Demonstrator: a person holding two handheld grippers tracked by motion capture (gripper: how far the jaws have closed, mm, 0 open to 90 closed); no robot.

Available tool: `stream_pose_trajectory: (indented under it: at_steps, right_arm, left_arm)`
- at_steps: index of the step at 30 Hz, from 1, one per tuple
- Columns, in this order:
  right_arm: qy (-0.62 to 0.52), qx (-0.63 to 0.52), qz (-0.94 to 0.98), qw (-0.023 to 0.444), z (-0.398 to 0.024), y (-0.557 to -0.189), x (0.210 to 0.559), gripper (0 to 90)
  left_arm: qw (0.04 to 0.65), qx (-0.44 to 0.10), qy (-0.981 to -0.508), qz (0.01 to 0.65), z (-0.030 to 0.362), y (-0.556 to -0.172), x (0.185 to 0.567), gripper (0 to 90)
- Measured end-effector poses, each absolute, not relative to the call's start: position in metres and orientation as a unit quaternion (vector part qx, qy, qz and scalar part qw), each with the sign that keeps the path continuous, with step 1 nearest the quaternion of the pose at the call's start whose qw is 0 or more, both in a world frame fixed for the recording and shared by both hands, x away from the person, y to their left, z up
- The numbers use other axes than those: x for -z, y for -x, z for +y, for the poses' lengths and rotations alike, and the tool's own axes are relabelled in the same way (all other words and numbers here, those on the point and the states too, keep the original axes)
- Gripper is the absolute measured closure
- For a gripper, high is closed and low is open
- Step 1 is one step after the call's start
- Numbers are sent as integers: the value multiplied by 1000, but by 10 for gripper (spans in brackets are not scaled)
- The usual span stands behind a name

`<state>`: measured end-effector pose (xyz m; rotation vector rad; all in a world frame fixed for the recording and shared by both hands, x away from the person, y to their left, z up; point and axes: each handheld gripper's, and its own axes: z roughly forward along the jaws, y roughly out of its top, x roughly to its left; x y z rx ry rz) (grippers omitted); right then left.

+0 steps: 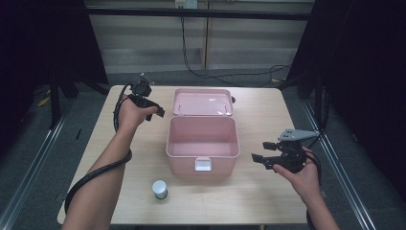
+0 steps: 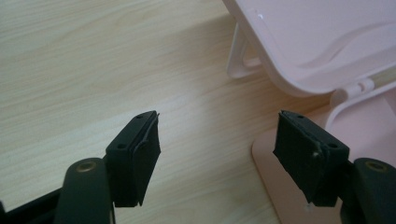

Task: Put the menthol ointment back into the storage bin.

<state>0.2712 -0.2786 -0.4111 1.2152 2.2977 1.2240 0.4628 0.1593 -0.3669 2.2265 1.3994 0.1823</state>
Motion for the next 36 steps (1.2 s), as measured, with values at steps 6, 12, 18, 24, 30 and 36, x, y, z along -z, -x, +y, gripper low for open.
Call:
stream_pose_trajectory:
  at_steps: [6,12,18,24,30,36]
  right_arm:
    - [-431,-415,790,133,-285,-274,435,235]
    - [-452,-406,784,129,-291,-279,456,217]
    - [-446,-381,798,140,-287,-281,470,198]
    - [-441,-376,803,134,-280,-283,479,188]
    - [-428,-359,816,144,-275,-285,488,174]
    - [-428,-346,822,144,-274,-286,493,167]
  left_arm:
    - [249,-66,-822,508,164,-455,369,305]
    - [253,-64,-826,500,166,-446,368,304]
    - [252,-54,-835,485,167,-437,370,301]
    - [252,-49,-842,475,171,-427,374,301]
    - [251,-46,-845,470,177,-419,379,300]
    - [251,-40,-849,463,180,-410,383,300]
